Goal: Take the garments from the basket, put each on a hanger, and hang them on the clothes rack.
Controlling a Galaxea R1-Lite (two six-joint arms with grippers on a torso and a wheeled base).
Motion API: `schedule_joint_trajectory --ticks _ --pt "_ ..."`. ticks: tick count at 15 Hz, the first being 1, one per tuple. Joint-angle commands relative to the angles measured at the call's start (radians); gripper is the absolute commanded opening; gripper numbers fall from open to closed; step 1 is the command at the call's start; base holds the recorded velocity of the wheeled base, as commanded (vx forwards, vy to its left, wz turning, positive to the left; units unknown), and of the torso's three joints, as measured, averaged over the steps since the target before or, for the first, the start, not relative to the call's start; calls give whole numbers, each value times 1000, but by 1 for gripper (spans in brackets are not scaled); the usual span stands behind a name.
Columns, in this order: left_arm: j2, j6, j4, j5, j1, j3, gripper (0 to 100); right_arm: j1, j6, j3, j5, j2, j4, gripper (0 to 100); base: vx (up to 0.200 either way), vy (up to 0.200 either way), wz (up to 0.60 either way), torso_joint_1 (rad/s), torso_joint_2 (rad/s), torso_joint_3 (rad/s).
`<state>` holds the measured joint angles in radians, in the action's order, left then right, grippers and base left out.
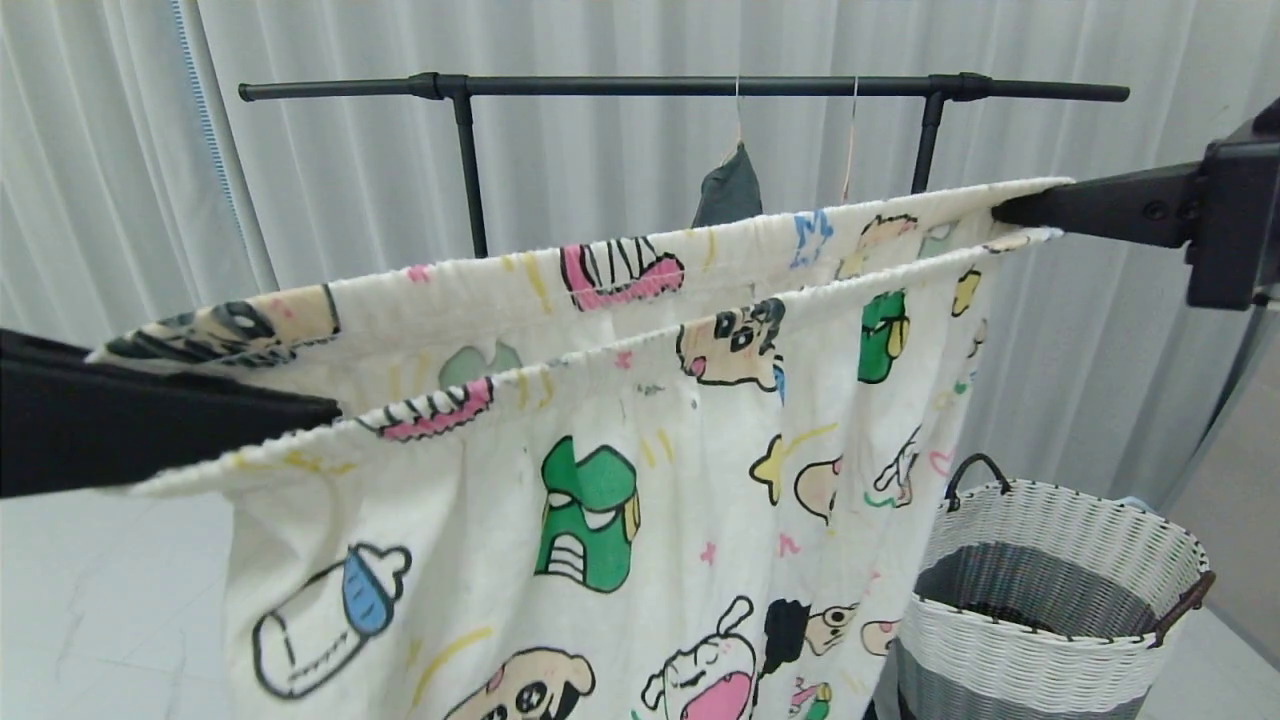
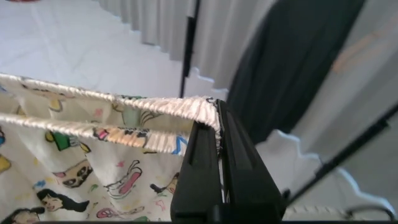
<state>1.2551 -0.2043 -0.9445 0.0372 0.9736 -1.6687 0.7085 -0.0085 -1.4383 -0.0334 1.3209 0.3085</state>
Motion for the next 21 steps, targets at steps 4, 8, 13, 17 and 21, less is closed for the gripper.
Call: schedule_joint_trajectory --ticks 4,8,13,17,21 --pt "133 238 273 55 -174 21 0 -110 5 -315 -29 -42 431 0 0 0 0 0 0 0" --pt "164 206 375 56 -136 27 0 91 10 -274 -57 -69 515 0 0 0 0 0 0 0" --pt "156 124 375 72 -85 27 0 128 10 -266 -33 -51 517 0 0 0 0 0 0 0" --pt "156 123 375 73 -89 29 0 124 42 -254 21 -61 520 0 0 0 0 0 0 0" --pt "164 124 395 122 -90 41 0 128 28 -162 17 -120 517 100 0 0 0 0 0 0"
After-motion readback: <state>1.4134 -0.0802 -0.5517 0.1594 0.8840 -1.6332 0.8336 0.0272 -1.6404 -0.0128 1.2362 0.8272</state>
